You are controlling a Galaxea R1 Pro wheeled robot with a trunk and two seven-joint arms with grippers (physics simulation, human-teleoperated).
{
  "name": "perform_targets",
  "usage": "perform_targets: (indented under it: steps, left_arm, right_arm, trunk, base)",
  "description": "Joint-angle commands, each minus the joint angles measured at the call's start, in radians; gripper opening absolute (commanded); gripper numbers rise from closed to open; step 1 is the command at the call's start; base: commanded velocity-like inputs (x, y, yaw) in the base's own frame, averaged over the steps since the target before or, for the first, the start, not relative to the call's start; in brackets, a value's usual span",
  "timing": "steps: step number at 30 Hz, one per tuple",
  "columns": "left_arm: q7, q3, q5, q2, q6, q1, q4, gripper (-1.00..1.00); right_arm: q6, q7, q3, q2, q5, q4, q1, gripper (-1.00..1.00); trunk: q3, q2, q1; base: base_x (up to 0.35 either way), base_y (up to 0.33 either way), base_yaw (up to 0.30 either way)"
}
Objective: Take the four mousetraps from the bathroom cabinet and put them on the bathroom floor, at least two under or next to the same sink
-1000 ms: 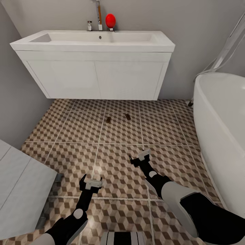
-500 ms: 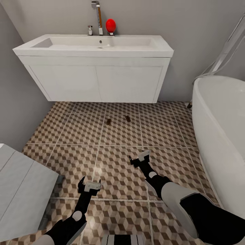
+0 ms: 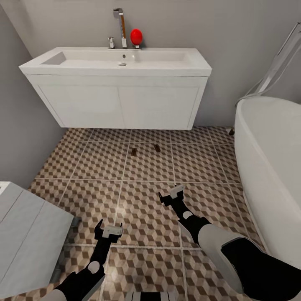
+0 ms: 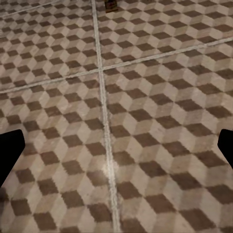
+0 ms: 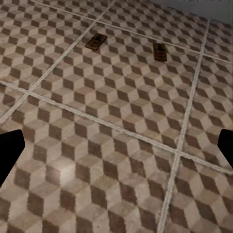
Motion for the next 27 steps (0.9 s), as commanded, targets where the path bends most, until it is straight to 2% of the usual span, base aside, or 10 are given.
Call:
perform_targets:
  steps: [1, 27]
  left_arm:
    - [0.008, -0.009, 0.006, 0.001, -0.003, -0.001, 0.001, 1.00]
    - [0.006, -0.009, 0.006, -0.014, -0.003, -0.001, 0.034, 1.00]
  right_arm:
    - [-0.002, -0.007, 0.000, 0.000, 0.009, 0.001, 0.000, 1.00]
    - [-0.002, -0.007, -0.001, 0.000, 0.010, 0.001, 0.014, 1.00]
  trunk:
    - [0.003, 0.007, -0.004]
    - [0.103, 0.189, -0.104]
  base:
    - [0.000, 0.000, 0.000]
    - [0.000, 0.000, -0.019]
